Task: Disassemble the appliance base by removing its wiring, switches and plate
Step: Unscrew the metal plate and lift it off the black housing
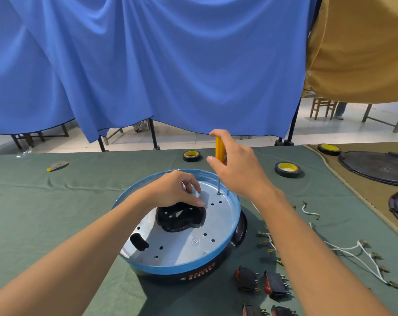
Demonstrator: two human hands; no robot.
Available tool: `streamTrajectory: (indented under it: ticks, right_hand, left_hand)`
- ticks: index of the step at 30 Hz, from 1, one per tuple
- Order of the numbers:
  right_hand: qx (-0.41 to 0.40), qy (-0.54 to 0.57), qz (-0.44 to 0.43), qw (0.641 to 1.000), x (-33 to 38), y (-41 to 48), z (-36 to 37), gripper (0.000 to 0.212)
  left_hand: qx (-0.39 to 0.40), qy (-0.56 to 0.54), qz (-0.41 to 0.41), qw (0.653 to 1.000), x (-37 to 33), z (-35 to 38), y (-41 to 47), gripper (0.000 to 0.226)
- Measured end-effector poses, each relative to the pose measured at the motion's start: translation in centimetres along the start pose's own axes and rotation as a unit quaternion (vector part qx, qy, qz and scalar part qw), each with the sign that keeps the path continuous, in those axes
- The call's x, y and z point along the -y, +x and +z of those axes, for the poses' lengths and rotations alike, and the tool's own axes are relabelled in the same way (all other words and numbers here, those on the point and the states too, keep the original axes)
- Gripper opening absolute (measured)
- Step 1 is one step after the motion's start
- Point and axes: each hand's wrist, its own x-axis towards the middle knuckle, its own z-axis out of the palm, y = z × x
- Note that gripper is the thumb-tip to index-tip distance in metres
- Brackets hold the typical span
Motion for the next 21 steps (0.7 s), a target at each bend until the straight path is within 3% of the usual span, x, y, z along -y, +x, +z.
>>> streamTrajectory:
  ticks: [4,10,12,18,21]
  right_hand:
    - [0.001,0.005,0.012,1.000,-0.2,-0.1,-0.1,0.039]
    - [-0.046,-0.059,0.019,0.997,0.1,-0.3,-0.4,0.028]
    - [-0.056,-0.076,0.019,0.995,0.1,-0.3,-0.6,0.021]
    - [0.012,-0.027,0.086,0.996,0.3,0.0,-1.1,0.012]
    - [0.000,-0.093,0.081,0.992,0.2,-0.1,-1.3,0.029]
  left_hand:
    - [-0.012,0.025,-0.003,1.000,0.3,0.5,-0.3,0.033]
    - [-0.054,0.189,0.020,0.980,0.4,0.6,-0.6,0.055]
    - [-0.075,0.169,0.040,0.982,-0.5,0.6,-0.4,0.049]
    - [-0.106,0.110,0.071,0.986,-2.5,1.4,1.0,0.032]
    - [-0.086,0.073,0.061,0.992,-2.9,1.8,1.4,0.028]
